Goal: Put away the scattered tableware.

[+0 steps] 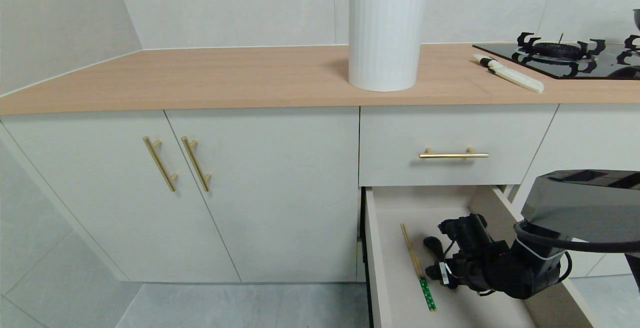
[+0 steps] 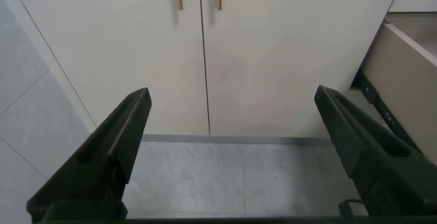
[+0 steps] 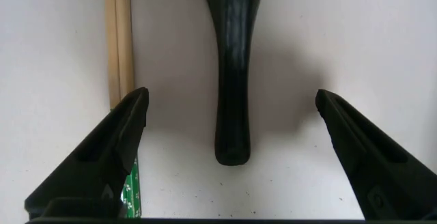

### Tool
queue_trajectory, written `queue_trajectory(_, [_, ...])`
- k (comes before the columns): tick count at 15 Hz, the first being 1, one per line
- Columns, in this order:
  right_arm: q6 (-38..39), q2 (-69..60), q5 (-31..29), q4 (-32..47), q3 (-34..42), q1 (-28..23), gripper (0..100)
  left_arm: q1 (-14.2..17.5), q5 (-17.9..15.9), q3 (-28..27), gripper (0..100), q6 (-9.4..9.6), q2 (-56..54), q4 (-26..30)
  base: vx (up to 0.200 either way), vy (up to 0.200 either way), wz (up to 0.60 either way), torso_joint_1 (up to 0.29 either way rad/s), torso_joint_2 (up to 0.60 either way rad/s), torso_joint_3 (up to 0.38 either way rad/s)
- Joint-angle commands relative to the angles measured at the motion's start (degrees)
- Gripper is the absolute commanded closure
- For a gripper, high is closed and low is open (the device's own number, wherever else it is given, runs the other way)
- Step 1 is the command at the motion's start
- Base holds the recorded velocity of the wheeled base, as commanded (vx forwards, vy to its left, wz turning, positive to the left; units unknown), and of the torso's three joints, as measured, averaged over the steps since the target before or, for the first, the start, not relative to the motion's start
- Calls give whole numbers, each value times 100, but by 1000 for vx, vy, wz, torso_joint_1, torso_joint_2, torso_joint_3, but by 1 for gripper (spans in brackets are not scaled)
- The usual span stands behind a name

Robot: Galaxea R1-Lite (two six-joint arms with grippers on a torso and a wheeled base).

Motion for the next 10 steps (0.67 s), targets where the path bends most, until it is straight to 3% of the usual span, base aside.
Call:
queue_trajectory(1, [-6,-793,-107,30,127,1,0,0,2,0,0,-2,0,0,0,0,0,0,0,0])
queue_trajectory(3, [-15,-1716,-107,223,320,1,0,0,2,0,0,-2,0,0,0,0,0,0,0,0])
queue_trajectory(10, [12,-3939,34,2499,364,159,0,0,2,0,0,-2,0,0,0,0,0,0,0,0])
